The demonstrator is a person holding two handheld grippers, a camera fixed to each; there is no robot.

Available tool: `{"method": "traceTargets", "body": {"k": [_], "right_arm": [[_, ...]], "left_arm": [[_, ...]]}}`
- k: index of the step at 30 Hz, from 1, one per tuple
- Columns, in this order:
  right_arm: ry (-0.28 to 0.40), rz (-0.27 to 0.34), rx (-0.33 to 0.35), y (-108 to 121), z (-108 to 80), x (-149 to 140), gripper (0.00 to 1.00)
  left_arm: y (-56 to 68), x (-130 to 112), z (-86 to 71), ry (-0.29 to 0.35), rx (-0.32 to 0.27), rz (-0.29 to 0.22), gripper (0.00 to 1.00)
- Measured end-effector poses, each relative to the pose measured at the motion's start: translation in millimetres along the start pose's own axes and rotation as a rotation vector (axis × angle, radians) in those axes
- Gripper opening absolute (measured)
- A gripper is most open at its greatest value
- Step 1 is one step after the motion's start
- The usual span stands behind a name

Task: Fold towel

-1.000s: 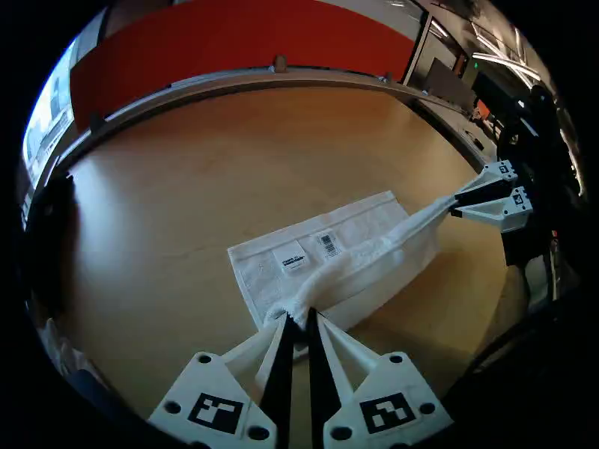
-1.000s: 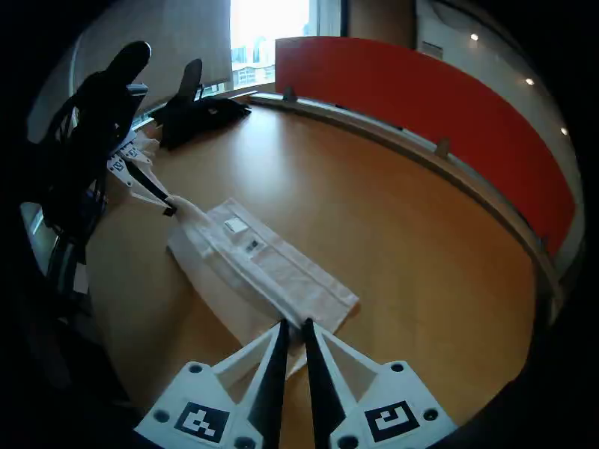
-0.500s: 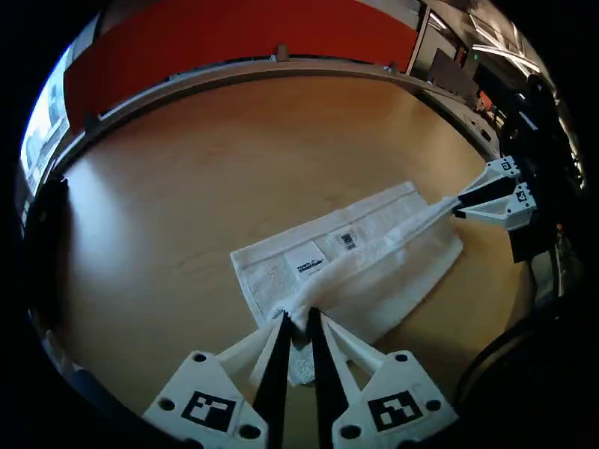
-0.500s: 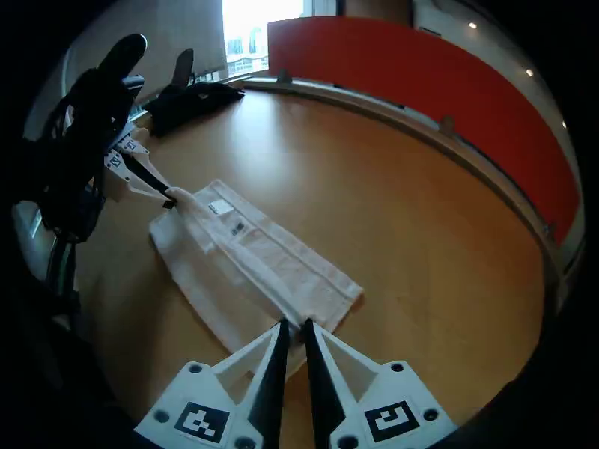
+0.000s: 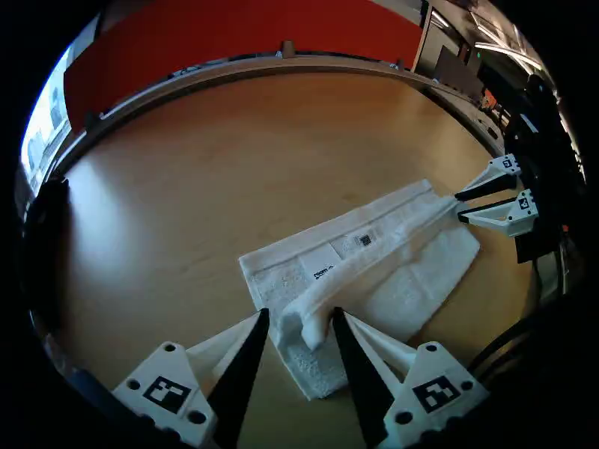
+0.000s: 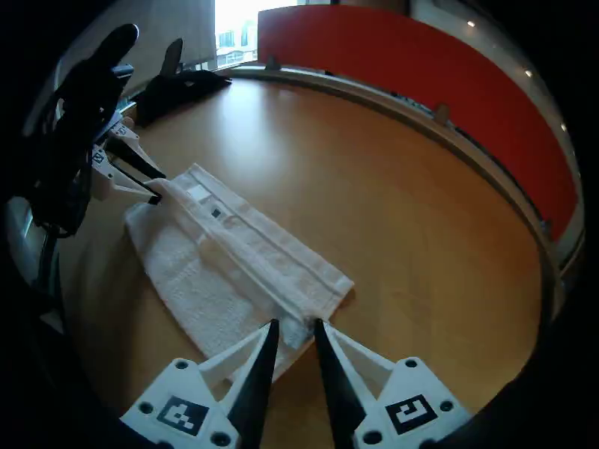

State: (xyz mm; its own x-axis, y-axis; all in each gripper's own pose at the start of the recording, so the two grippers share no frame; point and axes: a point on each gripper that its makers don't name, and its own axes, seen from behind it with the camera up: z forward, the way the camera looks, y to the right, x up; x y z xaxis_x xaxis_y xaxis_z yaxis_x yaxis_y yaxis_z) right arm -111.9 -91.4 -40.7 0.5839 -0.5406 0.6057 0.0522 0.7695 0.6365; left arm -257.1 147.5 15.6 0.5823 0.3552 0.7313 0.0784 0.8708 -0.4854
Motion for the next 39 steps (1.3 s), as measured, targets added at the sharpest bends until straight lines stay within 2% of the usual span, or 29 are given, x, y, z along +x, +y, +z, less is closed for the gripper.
{"method": "traceTargets", "body": {"k": [3, 5, 9, 13, 19, 32, 36, 39], "right_arm": [[0.002, -0.003, -0.006, 2, 2.7, 1, 0.58], [0.008, -0.005, -0.012, 4, 3.8, 3, 0.65], [0.011, -0.014, -0.028, 10, 5.5, 6, 0.75], [0.009, -0.022, -0.041, 15, 7.5, 7, 0.82], [0.015, -0.024, -0.062, 23, 9.3, 14, 0.83], [0.042, -0.028, -0.115, 45, 7.3, 31, 0.83], [0.057, -0.028, -0.131, 50, 3.3, 37, 0.84], [0.067, -0.026, -0.139, 51, -0.5, 39, 0.93]], "left_arm": [[-3.7, -1, 1.7, -0.007, 0.01, 0.007, 0.69], [-5.8, -2, 3.0, -0.012, 0.014, 0.008, 0.77], [-11.9, -1, 3.4, -0.008, 0.032, 0.021, 0.87], [-18.5, 1, 2.8, -0.008, 0.05, 0.042, 0.92], [-28.7, 11, 1.2, 0.003, 0.079, 0.059, 0.96], [-53.1, 30, -5.6, 0.032, 0.14, 0.054, 0.96], [-54.2, 33, -11.7, 0.048, 0.134, 0.035, 0.96], [-52.5, 32, -15.9, 0.058, 0.122, 0.013, 0.96]]}}
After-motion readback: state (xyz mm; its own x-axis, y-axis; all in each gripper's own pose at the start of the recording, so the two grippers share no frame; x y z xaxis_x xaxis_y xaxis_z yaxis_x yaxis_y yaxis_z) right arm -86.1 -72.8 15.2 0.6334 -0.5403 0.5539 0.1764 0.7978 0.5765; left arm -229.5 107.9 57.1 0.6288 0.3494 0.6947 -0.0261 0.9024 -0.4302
